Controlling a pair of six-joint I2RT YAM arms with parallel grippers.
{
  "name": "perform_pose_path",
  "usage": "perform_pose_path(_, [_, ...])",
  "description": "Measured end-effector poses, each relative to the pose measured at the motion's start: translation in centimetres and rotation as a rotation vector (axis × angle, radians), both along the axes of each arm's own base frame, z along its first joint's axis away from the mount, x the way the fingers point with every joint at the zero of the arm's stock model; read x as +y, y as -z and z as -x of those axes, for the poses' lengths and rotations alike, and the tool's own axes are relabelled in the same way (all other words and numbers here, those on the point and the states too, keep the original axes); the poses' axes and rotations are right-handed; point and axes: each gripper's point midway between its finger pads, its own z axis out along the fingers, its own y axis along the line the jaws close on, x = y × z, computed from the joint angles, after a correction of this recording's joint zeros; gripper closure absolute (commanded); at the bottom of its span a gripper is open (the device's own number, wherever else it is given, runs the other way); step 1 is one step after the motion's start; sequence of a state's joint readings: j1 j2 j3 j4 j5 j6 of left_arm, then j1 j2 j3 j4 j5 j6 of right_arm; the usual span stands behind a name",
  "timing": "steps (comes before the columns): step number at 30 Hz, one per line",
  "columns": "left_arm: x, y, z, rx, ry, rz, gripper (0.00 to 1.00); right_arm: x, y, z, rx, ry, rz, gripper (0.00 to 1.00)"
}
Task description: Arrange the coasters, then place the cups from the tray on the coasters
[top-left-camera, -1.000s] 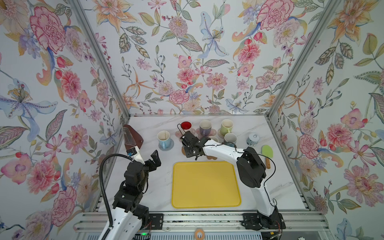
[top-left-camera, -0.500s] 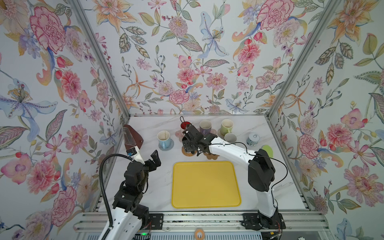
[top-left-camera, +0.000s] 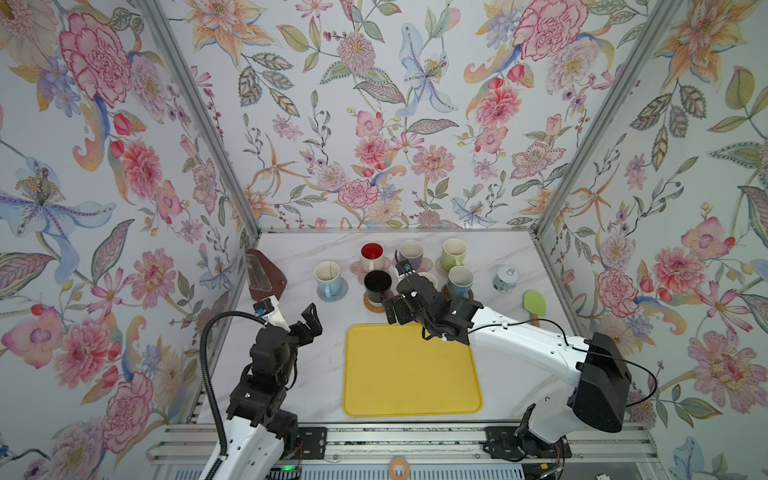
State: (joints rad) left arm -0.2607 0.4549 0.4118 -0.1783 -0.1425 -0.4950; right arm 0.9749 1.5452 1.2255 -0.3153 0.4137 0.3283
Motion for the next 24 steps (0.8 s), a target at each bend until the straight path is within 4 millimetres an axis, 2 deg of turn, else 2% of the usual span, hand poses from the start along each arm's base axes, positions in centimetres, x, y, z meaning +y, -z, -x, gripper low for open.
perform_pose_path(4, [0.5, 0.0, -0.3, -0.038, -0.033, -0.001, 0.01, -3.4, -1.0, 0.3, -0.077, 0.049, 0.020, 0.01])
perform_pose_path(6, [1.3, 0.7, -0.5, -0.055, -0.077, -0.018, 0.01, -7.0, -2.0, 0.4, -0.127, 0.108, 0.016, 0.01])
perform_pose_path(9, [2.7, 2.1, -0.6, -0.074, -0.151, -0.072, 0.01, -14.9, -3.2, 0.3, -0.218, 0.270, -0.003, 0.01])
perform_pose_path(11, [3.7, 3.1, -0.4, -0.087, -0.199, -0.117, 0.01, -21.2, -3.2, 0.5, -0.283, 0.416, -0.009, 0.01])
perform_pose_path(13, [4.5, 3.9, -0.3, -0.098, -0.242, -0.152, 0.01, -26.0, -2.2, 1.0, -0.330, 0.541, 0.003, 0.01])
perform_pose_path(15, [5.3, 4.3, -0.2, -0.109, -0.288, -0.190, 0.01, -29.4, -1.0, 1.4, -0.357, 0.638, 0.011, 0.01])
perform_pose_path(17, [6.1, 4.6, -0.1, -0.115, -0.334, -0.228, 0.01, -31.8, 0.8, 1.2, -0.381, 0.697, 0.029, 0.01])
perform_pose_path(19, [6.7, 4.7, -0.1, -0.121, -0.368, -0.263, 0.01, -32.7, 3.1, 0.9, -0.381, 0.708, 0.048, 0.01])
perform_pose_path(22, [7.2, 4.4, -0.2, -0.132, -0.402, -0.303, 0.01, -33.3, 5.9, -0.5, -0.343, 0.706, 0.083, 0.01])
perform_pose_path(24, [7.5, 4.2, -0.2, -0.131, -0.421, -0.331, 0.01, -33.3, 7.0, -1.8, -0.337, 0.694, 0.096, 0.01])
